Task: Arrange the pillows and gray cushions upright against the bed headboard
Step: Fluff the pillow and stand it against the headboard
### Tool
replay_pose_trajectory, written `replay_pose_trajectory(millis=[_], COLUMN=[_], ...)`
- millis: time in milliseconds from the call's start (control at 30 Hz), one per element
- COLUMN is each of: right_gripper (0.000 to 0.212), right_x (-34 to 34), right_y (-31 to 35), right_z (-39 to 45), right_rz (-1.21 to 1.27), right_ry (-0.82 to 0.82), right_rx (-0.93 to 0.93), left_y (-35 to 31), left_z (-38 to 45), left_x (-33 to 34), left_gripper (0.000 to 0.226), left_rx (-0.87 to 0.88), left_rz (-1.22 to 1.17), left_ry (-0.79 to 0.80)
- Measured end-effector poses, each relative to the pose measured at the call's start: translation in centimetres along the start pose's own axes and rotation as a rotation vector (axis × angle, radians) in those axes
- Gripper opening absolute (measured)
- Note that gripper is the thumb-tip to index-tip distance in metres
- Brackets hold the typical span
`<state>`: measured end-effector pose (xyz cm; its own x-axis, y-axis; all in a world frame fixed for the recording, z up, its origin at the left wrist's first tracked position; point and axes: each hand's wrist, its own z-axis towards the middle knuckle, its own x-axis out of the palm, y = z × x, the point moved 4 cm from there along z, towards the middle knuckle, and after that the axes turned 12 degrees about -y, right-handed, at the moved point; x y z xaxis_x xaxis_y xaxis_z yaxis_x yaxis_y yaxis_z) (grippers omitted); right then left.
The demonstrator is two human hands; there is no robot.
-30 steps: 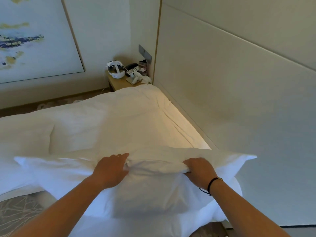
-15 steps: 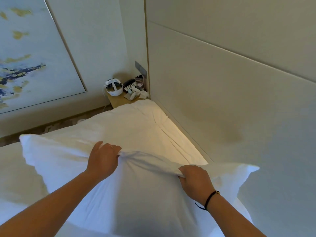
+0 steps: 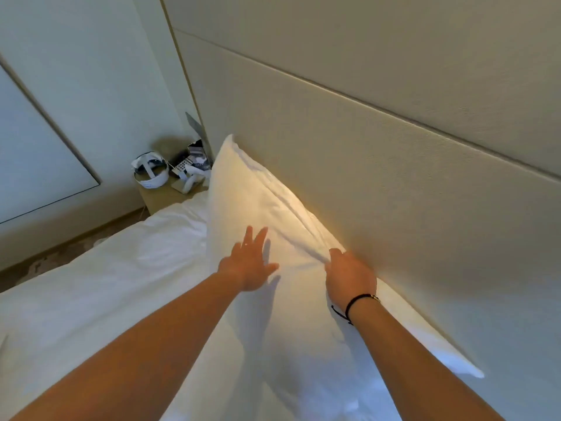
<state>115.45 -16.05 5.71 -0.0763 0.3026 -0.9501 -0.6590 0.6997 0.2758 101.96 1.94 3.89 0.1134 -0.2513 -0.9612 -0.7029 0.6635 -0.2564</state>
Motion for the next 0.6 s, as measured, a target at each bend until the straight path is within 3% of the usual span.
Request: replay_pose_trajectory(millis=[67,167,433,600], right_gripper=[0.032,0.044,0.055,0.059], right_x=[2.4,4.6,4.6,4.3], right_y=[-1.6,-2.3,-1.5,2.7], right_z=[-0.3,-1.5,-2.1,-4.4], right_rz=[-0.012,-0.031,0.004,0.015], right_ry=[0.011,-0.053,-0.109,-0.139], right_rx=[-0.016,-0.098,-0.11,-0.186], left_y=[-1.0,-1.4,0.0,3.1], left_z=[-1.0,-1.9,-1.9,-6.7], left_x=[5.5,10.0,8.5,7.5], left_gripper=[0.092,0.09,0.084,0.076], left_rx=[-0.009,-0.034,0.0,-0.177], left_rz=[0.0,0.038,-0.005,-0.321], left_ry=[0.127,0.128,0.07,0.136])
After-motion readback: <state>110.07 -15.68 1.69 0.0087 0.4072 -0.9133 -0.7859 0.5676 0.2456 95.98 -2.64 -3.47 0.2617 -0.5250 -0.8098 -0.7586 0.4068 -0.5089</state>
